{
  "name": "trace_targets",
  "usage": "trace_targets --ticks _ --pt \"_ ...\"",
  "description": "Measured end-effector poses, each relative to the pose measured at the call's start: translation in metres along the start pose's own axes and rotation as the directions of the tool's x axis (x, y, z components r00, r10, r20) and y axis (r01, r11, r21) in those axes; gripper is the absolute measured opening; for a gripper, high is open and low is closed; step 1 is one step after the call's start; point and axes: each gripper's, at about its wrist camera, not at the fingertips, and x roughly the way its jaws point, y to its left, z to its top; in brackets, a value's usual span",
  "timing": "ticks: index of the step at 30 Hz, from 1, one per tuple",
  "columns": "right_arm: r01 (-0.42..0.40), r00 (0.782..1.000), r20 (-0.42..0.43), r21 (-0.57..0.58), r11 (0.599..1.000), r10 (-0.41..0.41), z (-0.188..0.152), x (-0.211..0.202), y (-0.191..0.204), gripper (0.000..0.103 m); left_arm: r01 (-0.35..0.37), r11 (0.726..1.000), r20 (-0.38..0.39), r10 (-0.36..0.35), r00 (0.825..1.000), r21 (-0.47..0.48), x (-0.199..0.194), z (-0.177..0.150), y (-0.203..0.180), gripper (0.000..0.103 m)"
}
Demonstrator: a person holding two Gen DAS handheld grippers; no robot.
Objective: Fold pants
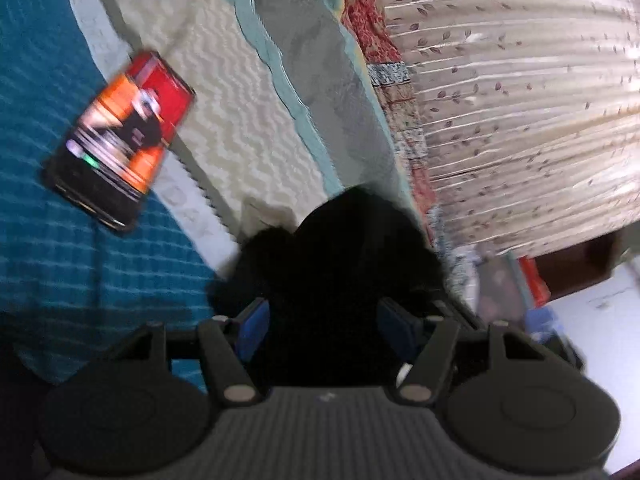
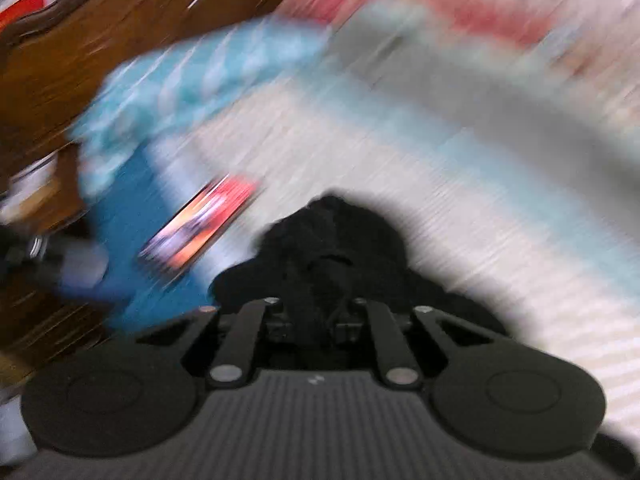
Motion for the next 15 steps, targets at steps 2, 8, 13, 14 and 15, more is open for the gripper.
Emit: trace_targets --ticks 2,8,13,14,15 --pt "0.176 0.975 0.173 -0.197 0.964 -0.143 -0.006 -0.02 0.024 0.013 0.045 0.998 0.006 -0.045 0.999 -0.043 0.011 0.003 0.001 0.062" --pt "0.148 0.987 0.135 -0.568 0.81 -0.087 -0.079 -0.005 0.105 0.013 -0.019 0.998 0.076 0.023 0.997 -0.054 0.003 0.007 0.011 0.062" --pt "0.069 0.998 0.043 -0.674 0.735 -0.054 -0.115 0.002 0.151 0.025 -0.076 0.994 0.057 0.081 0.995 -0.079 -0.002 0.001 0.023 0.062" --pt "0.072 0.997 0.041 -0.684 0.726 -0.06 -0.116 0.002 0.152 0.027 -0.076 0.994 0.055 0.08 0.995 -0.081 -0.001 0.001 0.024 0.062" --pt "0.07 0.997 0.038 -0.682 0.728 -0.06 -0.114 0.0 0.15 0.028 -0.072 0.994 0.053 0.076 0.996 -0.081 -0.001 0.003 0.023 0.062"
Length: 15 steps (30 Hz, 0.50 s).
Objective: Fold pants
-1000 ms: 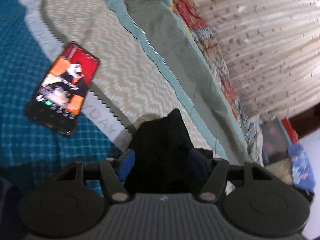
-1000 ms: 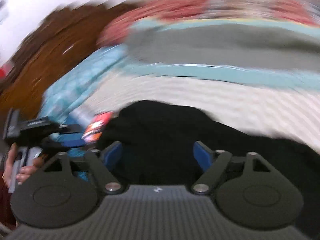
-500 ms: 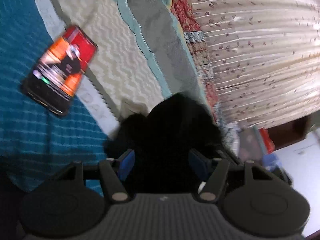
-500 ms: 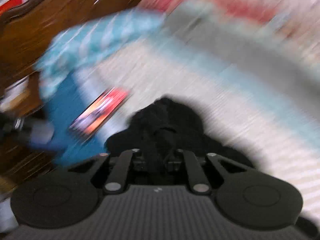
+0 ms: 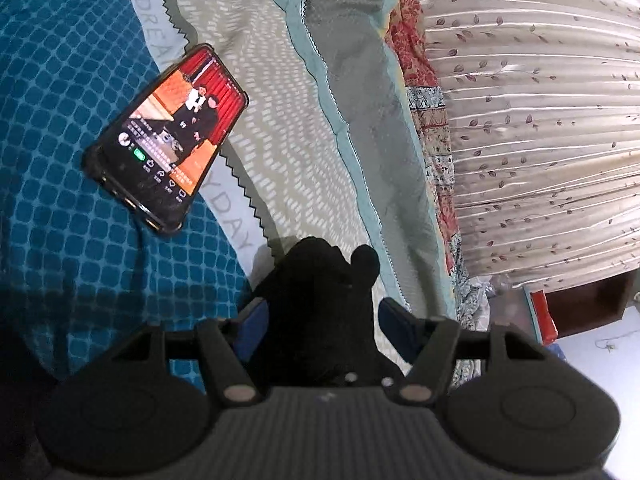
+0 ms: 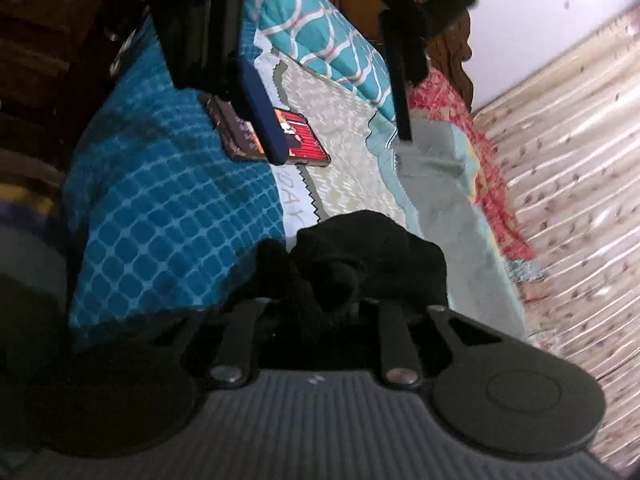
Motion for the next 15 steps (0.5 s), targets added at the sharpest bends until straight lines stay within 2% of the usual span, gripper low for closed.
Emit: trace_targets --ticks 1,2,3,4,5,8,10,12,13,14,15 --pt "-0.006 1.0 -0.006 0.014 1.0 0.006 0.001 -0.003 -0.006 0.039 0.008 1.0 -0.002 -0.008 1.0 0.005 0.001 0.001 -0.002 0.062" --pt "-0.007 1.0 -0.015 0.046 0.999 0.008 0.002 -0.006 -0.016 0.057 0.019 1.0 -0.004 -0.019 1.0 0.014 0.003 0.001 -0.006 0.062" --pt "-0.01 1.0 -0.013 0.088 0.996 0.011 0.002 -0.014 -0.026 0.067 0.03 0.999 -0.008 -0.03 1.0 0.028 0.006 0.001 -0.011 0.062" --pt "-0.03 1.0 0.01 0.145 0.989 0.029 0.003 -0.026 -0.038 0.084 0.039 0.998 -0.013 -0.038 0.999 0.043 0.009 0.0 -0.016 0.063" --pt "-0.047 0.998 0.046 0.197 0.979 0.038 0.001 -0.038 -0.047 0.087 0.047 0.997 -0.021 -0.046 0.999 0.061 0.012 -0.001 -0.02 0.063" --pt "-0.086 0.994 0.084 0.284 0.955 0.065 -0.011 -0.071 -0.061 0.086 0.071 0.991 -0.058 -0.065 0.996 0.116 0.025 -0.005 -0.038 0.063" --pt "-0.125 0.991 0.089 0.371 0.92 0.099 -0.021 -0.077 -0.066 0.086 0.085 0.985 -0.088 -0.073 0.993 0.149 0.035 -0.01 -0.048 0.063" --pt "-0.148 0.989 0.062 0.491 0.859 0.135 -0.035 -0.072 -0.075 0.079 0.111 0.978 -0.118 -0.091 0.989 0.175 0.044 -0.015 -0.059 0.063" --pt "-0.148 0.988 0.04 0.553 0.82 0.151 -0.041 -0.069 -0.081 0.068 0.131 0.973 -0.135 -0.106 0.985 0.192 0.048 -0.019 -0.066 0.062" --pt "-0.145 0.986 0.02 0.611 0.778 0.168 -0.048 -0.064 -0.086 0.059 0.145 0.967 -0.15 -0.115 0.982 0.211 0.052 -0.023 -0.071 0.06" --pt "-0.144 0.981 0.006 0.682 0.717 0.191 -0.056 -0.06 -0.092 0.057 0.149 0.961 -0.16 -0.113 0.981 0.233 0.055 -0.028 -0.075 0.06"
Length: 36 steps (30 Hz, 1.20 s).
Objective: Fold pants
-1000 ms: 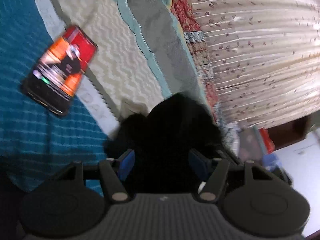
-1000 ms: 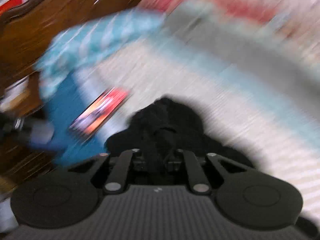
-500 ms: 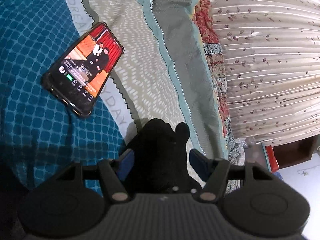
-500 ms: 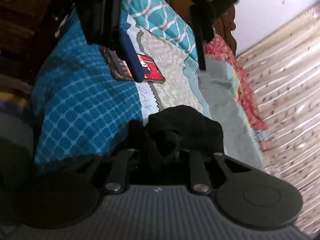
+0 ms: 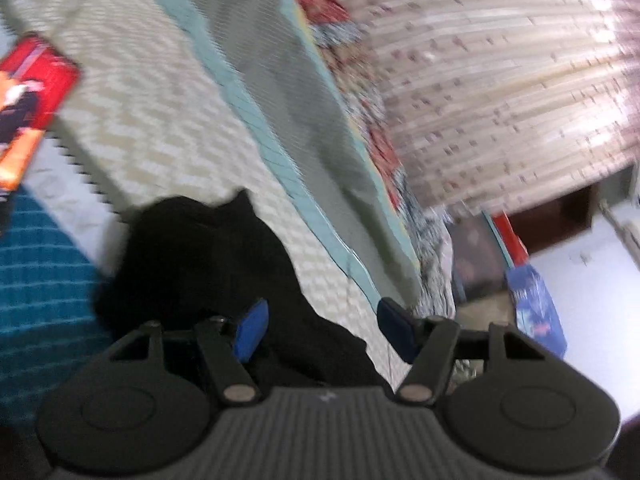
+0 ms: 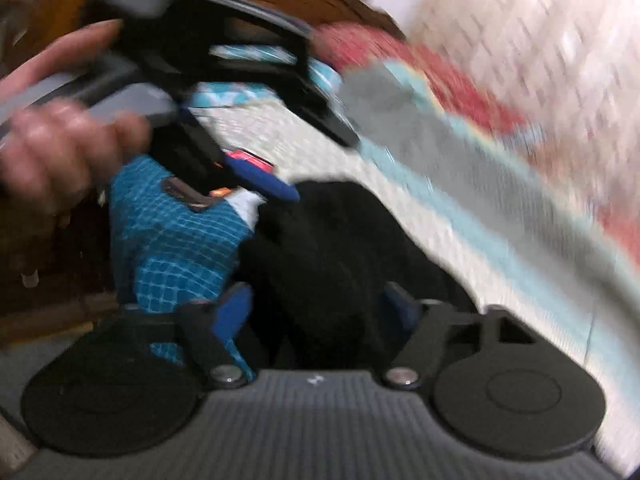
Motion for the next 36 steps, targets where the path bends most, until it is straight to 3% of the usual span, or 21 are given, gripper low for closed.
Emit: trace_targets --ticks 3,4,5,6,7,9,13,15,18,21,22,23,24,28,30,31,33,35,36 --pt "-0.069 0.994 -0.064 0.298 0.952 0.091 -0.014 0.015 -0.038 0.05 -0.106 0.99 -0.043 0.11 0.993 0.091 0.018 -0.011 -0.007 0.058" --pt "-0.086 0.985 -0.103 0.388 0.917 0.137 -0.023 0.025 -0.049 0.049 -0.196 0.973 -0.07 0.205 0.976 0.123 0.027 -0.017 -0.003 0.053" --pt "-0.09 0.969 -0.164 0.459 0.884 0.184 -0.033 0.037 -0.057 0.049 -0.27 0.955 -0.108 0.284 0.953 0.127 0.035 -0.023 0.004 0.041" --pt "-0.083 0.938 -0.245 0.53 0.844 0.246 -0.047 0.053 -0.064 0.049 -0.319 0.943 -0.169 0.332 0.928 0.101 0.042 -0.031 0.018 0.037" --pt "-0.091 0.927 -0.246 0.587 0.805 0.284 -0.059 0.057 -0.07 0.048 -0.329 0.942 -0.188 0.336 0.923 0.069 0.042 -0.038 0.028 0.034" --pt "-0.132 0.927 -0.185 0.655 0.744 0.327 -0.067 0.048 -0.076 0.048 -0.307 0.951 -0.161 0.31 0.937 0.041 0.029 -0.047 0.037 0.033" --pt "-0.173 0.929 -0.127 0.683 0.71 0.349 -0.075 0.032 -0.08 0.048 -0.319 0.948 -0.161 0.315 0.936 -0.002 0.015 -0.046 0.035 0.033" --pt "-0.164 0.948 -0.088 0.688 0.706 0.306 -0.072 0.021 -0.091 0.048 -0.33 0.943 -0.139 0.334 0.932 0.049 0.009 -0.045 0.021 0.037" --pt "-0.086 0.991 -0.026 0.646 0.759 0.134 -0.056 0.001 -0.118 0.048 -0.298 0.943 -0.075 0.311 0.947 0.148 0.009 -0.041 -0.013 0.043" --pt "0.072 0.997 -0.05 0.572 0.817 -0.053 -0.033 0.004 -0.148 0.049 -0.279 0.932 -0.036 0.295 0.955 0.232 0.022 -0.036 -0.04 0.045" --pt "0.129 0.992 -0.074 0.527 0.84 -0.106 -0.026 0.013 -0.155 0.053 -0.29 0.924 -0.033 0.307 0.951 0.249 0.029 -0.034 -0.047 0.045" --pt "0.16 0.987 -0.104 0.491 0.856 -0.125 -0.02 0.027 -0.161 0.062 -0.302 0.917 -0.034 0.321 0.946 0.26 0.036 -0.033 -0.05 0.045" --pt "0.177 0.982 -0.138 0.464 0.868 -0.127 -0.016 0.044 -0.166 0.064 -0.315 0.91 -0.035 0.336 0.941 0.27 0.043 -0.032 -0.051 0.045" --pt "0.195 0.96 -0.263 0.4 0.895 -0.091 -0.012 0.093 -0.175 0.063 -0.433 0.862 -0.061 0.463 0.884 0.263 0.061 -0.032 -0.032 0.043" --pt "0.216 0.938 -0.329 0.301 0.929 -0.112 -0.015 0.104 -0.163 0.017 -0.448 0.861 -0.079 0.478 0.875 0.241 0.057 -0.033 -0.018 0.041" --pt "0.258 0.925 -0.339 0.235 0.937 -0.17 -0.018 0.105 -0.158 0.007 -0.45 0.862 -0.089 0.479 0.873 0.232 0.055 -0.035 -0.013 0.039" --pt "0.329 0.923 -0.292 0.265 0.906 -0.25 -0.025 0.091 -0.176 0.007 -0.445 0.866 -0.094 0.475 0.875 0.226 0.052 -0.038 -0.008 0.039" --pt "0.429 0.898 -0.282 0.389 0.816 -0.337 -0.028 0.081 -0.205 0.007 -0.442 0.865 -0.096 0.473 0.876 0.238 0.051 -0.041 -0.009 0.039" --pt "0.442 0.894 -0.289 0.45 0.776 -0.341 -0.032 0.079 -0.215 0.007 -0.445 0.86 -0.097 0.479 0.872 0.249 0.053 -0.043 -0.011 0.039"
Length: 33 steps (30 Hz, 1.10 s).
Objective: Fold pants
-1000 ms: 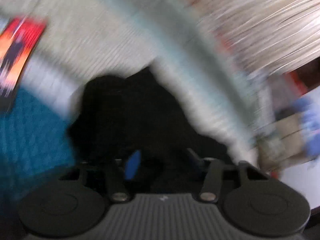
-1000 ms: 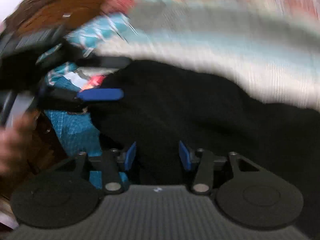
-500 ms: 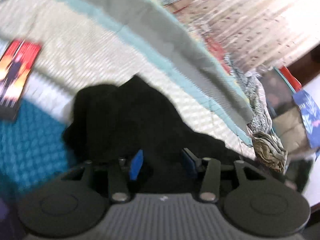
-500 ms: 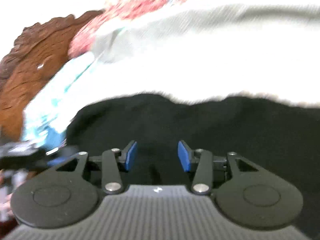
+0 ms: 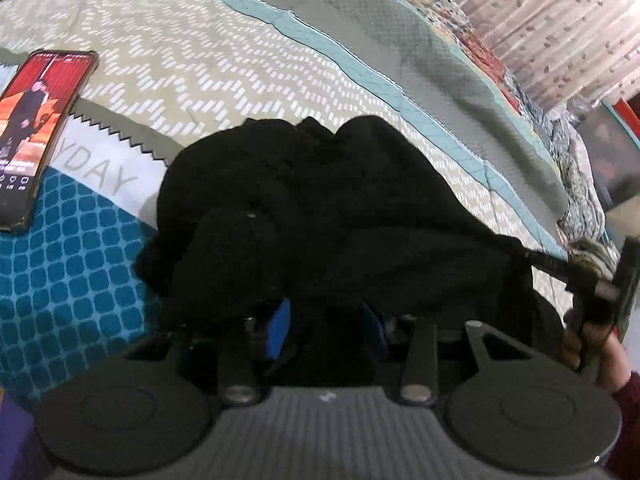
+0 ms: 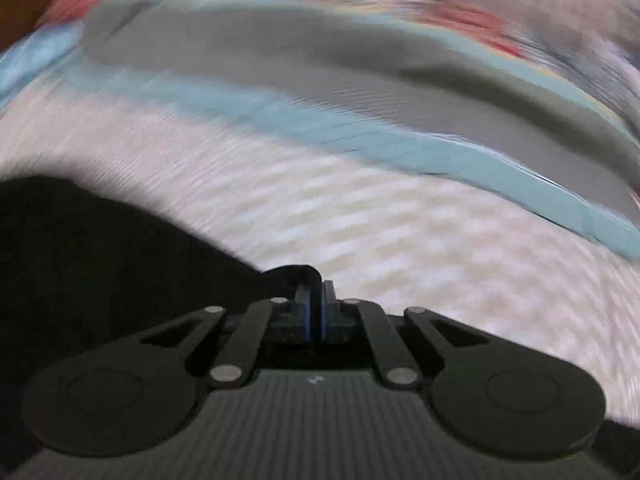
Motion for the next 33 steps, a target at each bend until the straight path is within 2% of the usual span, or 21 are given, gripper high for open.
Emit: trace_targets --ticks 1,3,5,6,7,10,12,14,16,17,19,23,25,28,33 --pt "-0.01 1.0 -0.018 0.048 0.999 0.011 0.001 0.003 -0.005 0.007 -0.011 1.0 0.0 0.011 1.0 0.015 0.0 0.0 -0.004 0.041" --pt "-0.016 0.999 -0.037 0.039 0.999 0.017 -0.007 0.005 -0.001 0.009 -0.016 0.999 -0.001 0.016 1.0 0.038 -0.001 -0.001 -0.01 0.045" --pt "-0.018 1.0 -0.003 0.013 1.0 0.018 -0.015 -0.008 0.007 0.026 -0.014 0.999 0.008 0.014 1.0 0.047 -0.007 -0.003 -0.015 0.048" --pt "-0.034 0.999 0.026 0.017 0.999 0.034 -0.019 -0.018 0.008 0.03 -0.008 0.999 0.018 0.007 1.0 0.049 -0.012 -0.003 -0.017 0.049" --pt "-0.06 0.997 0.055 0.027 0.998 0.058 -0.025 -0.032 0.008 0.036 0.005 0.999 0.03 -0.007 1.0 0.051 -0.017 -0.003 -0.02 0.05" --pt "-0.2 0.978 0.073 0.044 0.979 0.196 -0.05 -0.066 0.015 0.036 0.064 0.993 0.046 -0.069 0.997 0.098 -0.025 -0.006 -0.032 0.052" --pt "-0.277 0.961 0.025 0.013 0.961 0.277 -0.067 -0.076 0.024 0.036 0.05 0.986 0.036 -0.056 0.998 0.158 -0.022 -0.011 -0.044 0.054" --pt "-0.326 0.943 -0.064 0.003 0.945 0.326 -0.087 -0.076 0.034 0.035 0.012 0.98 0.002 -0.013 1.0 0.199 -0.015 -0.017 -0.049 0.054" --pt "-0.353 0.916 -0.195 0.024 0.935 0.351 -0.105 -0.069 0.039 0.032 -0.004 0.973 -0.061 0.018 0.998 0.229 -0.008 -0.027 -0.045 0.053" --pt "-0.343 0.918 -0.212 0.001 0.939 0.335 -0.119 -0.072 0.04 0.032 -0.001 0.973 -0.082 0.02 0.996 0.233 -0.007 -0.032 -0.041 0.052" --pt "-0.335 0.929 -0.181 -0.039 0.942 0.323 -0.133 -0.09 0.04 0.032 0.021 0.978 -0.1 0.0 0.995 0.209 -0.01 -0.041 -0.027 0.052" --pt "-0.355 0.919 -0.155 0.078 0.931 0.364 -0.137 -0.091 0.024 0.032 0.07 0.996 -0.083 -0.064 0.994 0.064 -0.02 -0.037 -0.004 0.049" --pt "-0.366 0.916 -0.13 0.118 0.923 0.379 -0.137 -0.09 0.02 0.032 0.067 0.997 -0.061 -0.065 0.996 0.031 -0.029 -0.035 -0.006 0.049" --pt "-0.377 0.92 -0.056 0.157 0.913 0.389 -0.137 -0.107 0.01 0.032 0.086 0.994 0.003 -0.086 0.996 0.072 -0.048 -0.035 -0.019 0.051" --pt "-0.308 0.951 0.06 0.236 0.922 0.302 -0.145 -0.134 -0.028 0.033 0.119 0.982 0.028 -0.125 0.992 0.147 -0.05 -0.035 -0.056 0.054"
